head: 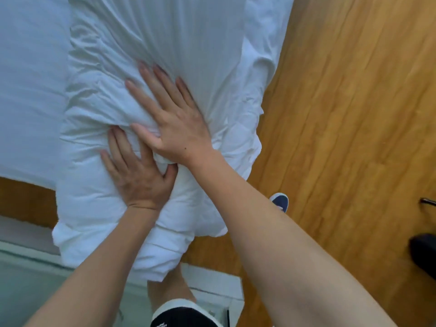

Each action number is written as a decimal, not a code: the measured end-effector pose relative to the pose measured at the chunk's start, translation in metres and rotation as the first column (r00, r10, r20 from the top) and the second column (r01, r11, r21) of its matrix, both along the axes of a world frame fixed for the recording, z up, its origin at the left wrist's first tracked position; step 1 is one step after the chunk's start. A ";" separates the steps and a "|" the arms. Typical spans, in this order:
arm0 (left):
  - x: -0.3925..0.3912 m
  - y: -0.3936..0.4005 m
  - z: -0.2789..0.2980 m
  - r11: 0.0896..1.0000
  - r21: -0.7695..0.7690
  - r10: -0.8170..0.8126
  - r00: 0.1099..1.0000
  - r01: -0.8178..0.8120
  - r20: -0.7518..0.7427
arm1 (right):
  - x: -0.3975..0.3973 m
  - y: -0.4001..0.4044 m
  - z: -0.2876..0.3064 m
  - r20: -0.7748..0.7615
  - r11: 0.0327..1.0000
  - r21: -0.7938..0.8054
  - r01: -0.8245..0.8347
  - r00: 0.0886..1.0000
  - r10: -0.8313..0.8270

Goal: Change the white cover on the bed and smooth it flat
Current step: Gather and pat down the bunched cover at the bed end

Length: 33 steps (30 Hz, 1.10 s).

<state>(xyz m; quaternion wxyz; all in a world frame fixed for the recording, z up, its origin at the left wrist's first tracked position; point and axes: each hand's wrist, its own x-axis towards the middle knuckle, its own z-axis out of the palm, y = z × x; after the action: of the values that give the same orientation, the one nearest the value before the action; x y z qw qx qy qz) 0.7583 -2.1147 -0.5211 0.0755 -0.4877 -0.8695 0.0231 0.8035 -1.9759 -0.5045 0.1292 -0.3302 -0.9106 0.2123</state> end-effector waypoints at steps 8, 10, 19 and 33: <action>-0.009 0.006 0.003 0.998 0.044 -0.044 0.993 0.039 0.109 | -0.012 0.000 -0.003 0.011 0.993 0.039 0.110 0.994 -0.111; -0.009 0.004 0.009 0.997 0.053 -0.070 0.988 0.064 0.137 | -0.016 -0.009 -0.001 0.011 0.980 0.038 0.195 0.981 -0.195; -0.006 0.003 0.010 0.991 0.097 -0.105 0.980 0.090 0.170 | 0.001 -0.053 0.002 -0.105 0.876 -0.071 0.478 0.869 -0.483; -0.014 -0.033 0.034 0.314 -0.201 -0.906 0.356 0.928 0.230 | 0.121 -0.236 -0.039 0.158 0.398 -0.560 0.727 0.565 -0.810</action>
<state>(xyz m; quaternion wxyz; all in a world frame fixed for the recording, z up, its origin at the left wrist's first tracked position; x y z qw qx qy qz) 0.7440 -2.1481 -0.4875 -0.0311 -0.8994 -0.4270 0.0884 0.9244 -2.2117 -0.5433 0.1710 -0.7185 -0.5343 0.4113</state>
